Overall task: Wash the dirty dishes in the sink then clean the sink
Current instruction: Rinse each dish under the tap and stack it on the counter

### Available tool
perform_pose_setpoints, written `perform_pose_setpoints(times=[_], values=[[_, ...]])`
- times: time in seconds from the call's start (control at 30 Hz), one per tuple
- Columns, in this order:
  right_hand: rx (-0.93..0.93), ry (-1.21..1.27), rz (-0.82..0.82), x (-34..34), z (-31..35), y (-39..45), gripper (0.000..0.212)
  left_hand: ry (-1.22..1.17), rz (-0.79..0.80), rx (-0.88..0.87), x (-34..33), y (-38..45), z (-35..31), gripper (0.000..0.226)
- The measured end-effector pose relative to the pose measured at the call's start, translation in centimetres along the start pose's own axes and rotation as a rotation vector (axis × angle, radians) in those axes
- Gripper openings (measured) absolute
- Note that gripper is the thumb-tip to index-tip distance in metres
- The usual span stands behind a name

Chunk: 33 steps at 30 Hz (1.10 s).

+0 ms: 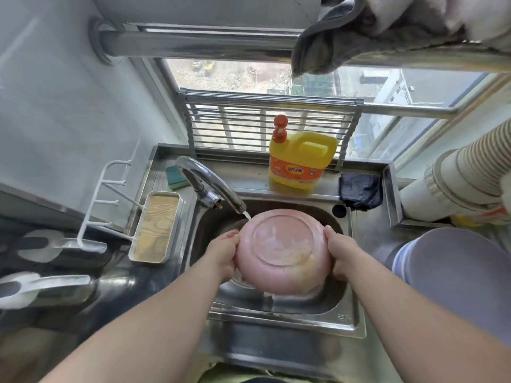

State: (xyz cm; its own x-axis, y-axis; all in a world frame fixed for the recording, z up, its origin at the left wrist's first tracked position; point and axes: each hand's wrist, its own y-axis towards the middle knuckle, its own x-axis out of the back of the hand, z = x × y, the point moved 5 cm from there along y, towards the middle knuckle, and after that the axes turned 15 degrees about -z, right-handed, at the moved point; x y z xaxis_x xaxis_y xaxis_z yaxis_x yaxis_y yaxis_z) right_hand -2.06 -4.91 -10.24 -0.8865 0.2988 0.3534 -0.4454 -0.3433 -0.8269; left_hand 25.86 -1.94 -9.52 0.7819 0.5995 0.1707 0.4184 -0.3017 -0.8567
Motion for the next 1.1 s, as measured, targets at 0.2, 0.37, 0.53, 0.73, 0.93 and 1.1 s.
perform_pose_setpoints(times=[0.2, 0.37, 0.53, 0.73, 0.93, 1.1], values=[[-0.239, 0.141, 0.094, -5.6, 2.0, -3.0, 0.048, -0.399, 0.025, 0.454, 3.7, 1.4, 1.7, 0.038], [-0.274, 0.234, 0.076, -10.2, 2.8, -6.4, 0.037, -0.713, 0.032, 0.495, 5.3, 2.5, 1.8, 0.036], [-0.133, 0.202, 0.081, -14.2, 1.5, -10.0, 0.035, -0.827, -0.098, 0.484, 4.9, 1.6, 1.8, 0.038], [0.026, -0.004, 0.068, -14.4, -0.1, -10.7, 0.049, -0.805, -0.196, 0.47, 5.8, 0.9, 2.5, 0.034], [-0.247, 0.417, 0.118, -11.7, -0.2, -8.2, 0.028, -0.851, -0.134, 0.421, 4.1, 0.4, 1.2, 0.03], [-0.37, 0.616, 0.091, -8.9, -0.5, -5.7, 0.032, -0.794, -0.042, 0.372, 0.3, -1.1, -0.6, 0.027]])
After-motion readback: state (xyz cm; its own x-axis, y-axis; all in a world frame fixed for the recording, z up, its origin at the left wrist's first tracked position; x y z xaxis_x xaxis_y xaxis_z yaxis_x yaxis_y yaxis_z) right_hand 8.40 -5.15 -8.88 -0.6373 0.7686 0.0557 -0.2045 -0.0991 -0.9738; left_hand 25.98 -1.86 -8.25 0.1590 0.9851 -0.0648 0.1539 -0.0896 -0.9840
